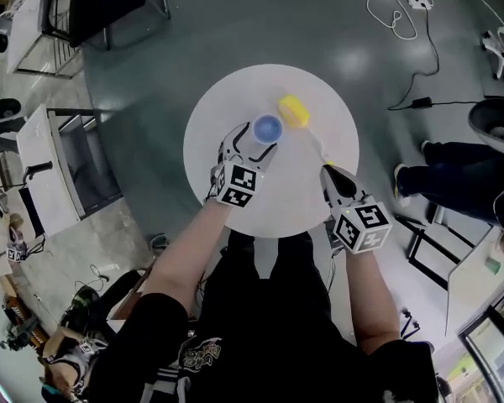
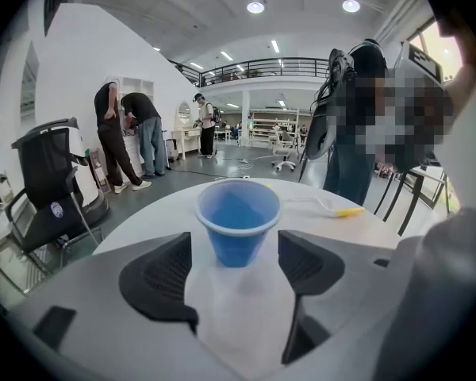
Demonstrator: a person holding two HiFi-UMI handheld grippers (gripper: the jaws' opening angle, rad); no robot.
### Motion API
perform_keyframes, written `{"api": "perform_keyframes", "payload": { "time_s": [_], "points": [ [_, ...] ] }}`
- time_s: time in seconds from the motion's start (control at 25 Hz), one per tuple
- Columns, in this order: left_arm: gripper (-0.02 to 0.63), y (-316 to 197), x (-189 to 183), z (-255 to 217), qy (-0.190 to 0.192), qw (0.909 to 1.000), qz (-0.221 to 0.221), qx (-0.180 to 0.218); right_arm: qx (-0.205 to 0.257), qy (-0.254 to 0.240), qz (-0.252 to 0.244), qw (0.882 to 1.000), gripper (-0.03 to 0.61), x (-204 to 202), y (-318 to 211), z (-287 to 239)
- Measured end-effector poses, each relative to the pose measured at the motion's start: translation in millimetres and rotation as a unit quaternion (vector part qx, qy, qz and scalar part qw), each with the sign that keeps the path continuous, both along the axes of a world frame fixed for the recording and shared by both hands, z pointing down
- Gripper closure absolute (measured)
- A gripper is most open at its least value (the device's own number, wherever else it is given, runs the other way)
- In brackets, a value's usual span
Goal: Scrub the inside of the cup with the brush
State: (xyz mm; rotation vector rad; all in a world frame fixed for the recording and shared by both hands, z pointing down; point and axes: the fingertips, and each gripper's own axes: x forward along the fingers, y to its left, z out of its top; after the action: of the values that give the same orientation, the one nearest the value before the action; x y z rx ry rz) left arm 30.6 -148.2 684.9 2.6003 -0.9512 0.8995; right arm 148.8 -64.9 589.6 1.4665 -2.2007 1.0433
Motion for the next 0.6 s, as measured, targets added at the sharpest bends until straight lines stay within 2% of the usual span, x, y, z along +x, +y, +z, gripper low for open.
{"api": "perform_keyframes", "payload": {
  "time_s": [0.4, 0.6],
  "points": [
    [0.281, -12.0, 15.0, 13.7, -0.010, 0.9999, 0.007, 0.011, -0.014, 0.005, -0.004, 1.000, 0.555, 16.4, -1.0, 21.6],
    [0.283, -13.4, 14.3, 11.9, -0.010, 0.9997, 0.000, 0.022, -0.009, 0.035, -0.003, 0.999, 0.552, 29.0, -9.5, 32.7]
  ]
}}
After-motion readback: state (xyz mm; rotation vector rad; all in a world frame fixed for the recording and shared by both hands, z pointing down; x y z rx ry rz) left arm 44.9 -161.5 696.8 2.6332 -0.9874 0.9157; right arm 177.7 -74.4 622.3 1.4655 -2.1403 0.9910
